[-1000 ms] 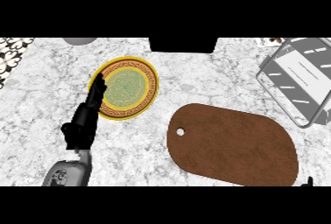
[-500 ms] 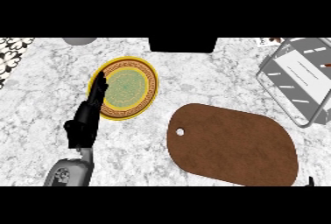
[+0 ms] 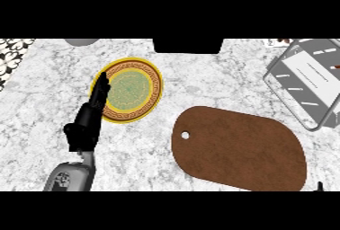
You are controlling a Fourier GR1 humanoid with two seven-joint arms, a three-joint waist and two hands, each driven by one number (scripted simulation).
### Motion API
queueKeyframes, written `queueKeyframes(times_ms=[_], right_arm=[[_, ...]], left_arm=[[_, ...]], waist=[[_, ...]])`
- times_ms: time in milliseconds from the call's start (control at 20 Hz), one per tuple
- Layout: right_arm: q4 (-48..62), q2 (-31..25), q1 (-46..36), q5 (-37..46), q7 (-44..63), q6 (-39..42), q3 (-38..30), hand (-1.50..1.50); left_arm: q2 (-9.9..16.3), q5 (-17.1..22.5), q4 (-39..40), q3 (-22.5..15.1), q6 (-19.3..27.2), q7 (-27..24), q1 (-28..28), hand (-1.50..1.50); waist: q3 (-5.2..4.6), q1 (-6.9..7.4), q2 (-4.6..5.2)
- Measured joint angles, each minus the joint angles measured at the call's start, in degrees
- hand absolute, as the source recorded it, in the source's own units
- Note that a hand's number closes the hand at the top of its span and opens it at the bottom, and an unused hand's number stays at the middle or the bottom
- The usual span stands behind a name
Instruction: Pick the squash from the cutting board and place it in the tiered basket
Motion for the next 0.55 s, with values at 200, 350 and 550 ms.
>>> queueKeyframes(times_ms=[200,350,550], right_arm=[[5.5,-4.8,2.2,-3.1,-0.7,2.2,-4.4,-1.50],[8.7,-8.5,5.4,-5.2,-2.9,5.6,-7.2,-1.50],[11.5,-12.1,10.4,-6.9,-6.9,9.7,-9.4,-1.50]], left_arm=[[0.0,0.2,0.3,0.2,-0.1,-0.1,-0.1,0.00],[-0.4,0.0,0.0,0.0,0.3,-0.7,1.1,0.00],[-0.7,-0.4,-0.4,-0.1,1.0,-0.5,1.0,0.00]], waist=[[0.14,-0.18,0.24],[0.31,-0.52,0.35],[0.52,-1.19,0.40]])
